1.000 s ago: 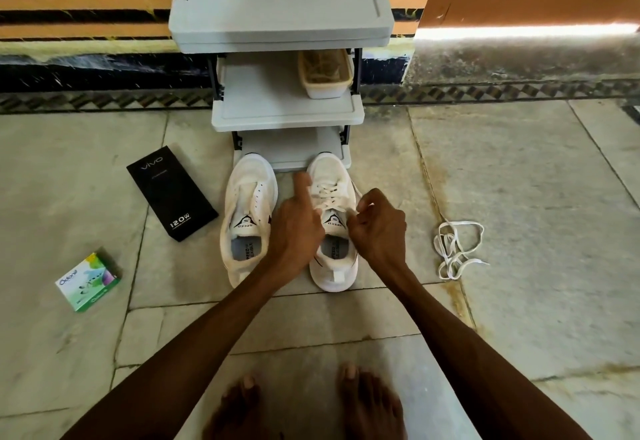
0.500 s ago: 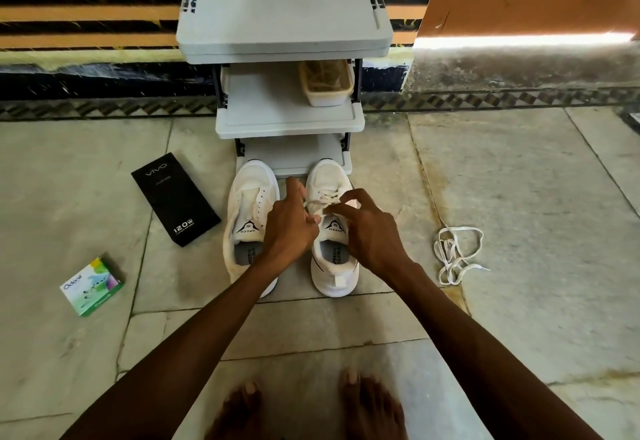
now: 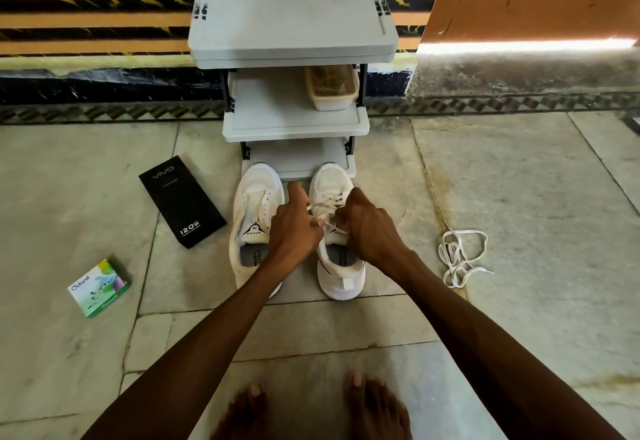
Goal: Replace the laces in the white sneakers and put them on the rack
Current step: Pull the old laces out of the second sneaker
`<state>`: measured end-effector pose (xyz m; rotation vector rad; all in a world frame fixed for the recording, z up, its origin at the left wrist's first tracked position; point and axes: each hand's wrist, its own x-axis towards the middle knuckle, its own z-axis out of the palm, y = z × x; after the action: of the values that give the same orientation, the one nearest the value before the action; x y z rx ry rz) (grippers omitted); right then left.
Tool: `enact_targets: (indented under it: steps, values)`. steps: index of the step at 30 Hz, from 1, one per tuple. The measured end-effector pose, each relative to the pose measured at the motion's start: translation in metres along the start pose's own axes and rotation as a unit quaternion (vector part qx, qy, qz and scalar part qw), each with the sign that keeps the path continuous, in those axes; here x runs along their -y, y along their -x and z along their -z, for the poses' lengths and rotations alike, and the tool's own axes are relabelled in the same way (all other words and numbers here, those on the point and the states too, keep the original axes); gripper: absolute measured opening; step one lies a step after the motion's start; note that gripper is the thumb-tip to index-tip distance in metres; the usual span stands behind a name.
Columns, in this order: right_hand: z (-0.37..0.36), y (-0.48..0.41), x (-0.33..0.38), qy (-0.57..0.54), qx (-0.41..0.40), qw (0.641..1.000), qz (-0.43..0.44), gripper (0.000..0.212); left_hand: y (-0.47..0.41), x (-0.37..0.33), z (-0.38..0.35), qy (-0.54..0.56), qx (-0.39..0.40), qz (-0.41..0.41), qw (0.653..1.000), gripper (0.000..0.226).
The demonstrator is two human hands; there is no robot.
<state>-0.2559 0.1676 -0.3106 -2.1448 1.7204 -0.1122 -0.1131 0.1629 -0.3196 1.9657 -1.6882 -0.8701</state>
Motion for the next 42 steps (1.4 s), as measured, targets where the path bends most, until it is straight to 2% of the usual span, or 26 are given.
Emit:
enact_targets:
  steps: [3,4,7,10,13,17,21,26,32,34,37,39,41,42]
  values:
    - [-0.010,0.007,-0.017,-0.161,-0.093,0.976,-0.113,0.020,-0.001,0.000,-0.002,-0.011,-0.003,-0.001,1.000,0.044]
    - [-0.013,0.008,-0.021,-0.225,-0.113,0.955,-0.158,0.027,0.000,-0.001,-0.003,-0.014,-0.005,-0.004,1.000,0.044]
    - [-0.016,0.012,-0.035,-0.416,-0.131,0.858,-0.273,0.040,0.000,0.003,0.000,-0.011,-0.011,0.002,1.000,0.042]
    - [-0.012,0.020,-0.045,-0.474,-0.109,0.829,-0.276,0.034,-0.001,0.006,0.002,-0.005,0.000,0.004,1.000,0.043]
    - [-0.011,0.021,-0.033,-0.462,-0.112,0.850,-0.227,0.018,-0.001,0.002,0.001,-0.003,0.009,-0.018,1.000,0.043]
    - [-0.010,0.011,-0.012,-0.298,-0.145,0.933,-0.140,0.019,-0.001,0.001,0.003,0.003,0.018,-0.024,1.000,0.043]
    - [-0.011,0.010,-0.004,-0.168,-0.128,0.976,-0.049,0.012,0.001,0.002,0.006,0.004,0.033,-0.025,0.999,0.041]
    - [-0.016,0.000,0.002,-0.075,-0.090,0.992,-0.051,0.021,0.003,0.000,0.010,0.009,0.042,-0.027,0.999,0.038]
    - [-0.012,-0.007,0.007,-0.014,-0.089,0.996,-0.019,0.020,0.005,-0.003,0.012,0.003,0.036,-0.022,0.999,0.039]
    - [-0.007,-0.008,0.001,0.004,-0.120,0.992,-0.039,0.019,0.005,-0.003,0.012,-0.014,0.033,-0.022,0.999,0.042]
    - [0.005,-0.011,-0.026,-0.070,-0.230,0.964,-0.115,0.018,0.003,-0.002,0.013,-0.032,0.035,-0.020,0.999,0.041]
    - [0.009,-0.012,-0.047,-0.192,-0.246,0.923,-0.226,0.019,0.004,-0.003,0.012,-0.035,0.040,-0.028,0.998,0.039]
    - [0.007,-0.014,-0.053,-0.390,-0.188,0.845,-0.315,0.019,0.005,-0.003,0.010,-0.034,0.036,-0.037,0.998,0.039]
    - [0.004,-0.013,-0.051,-0.498,-0.155,0.791,-0.318,0.020,0.006,-0.002,0.010,-0.034,0.034,-0.040,0.998,0.039]
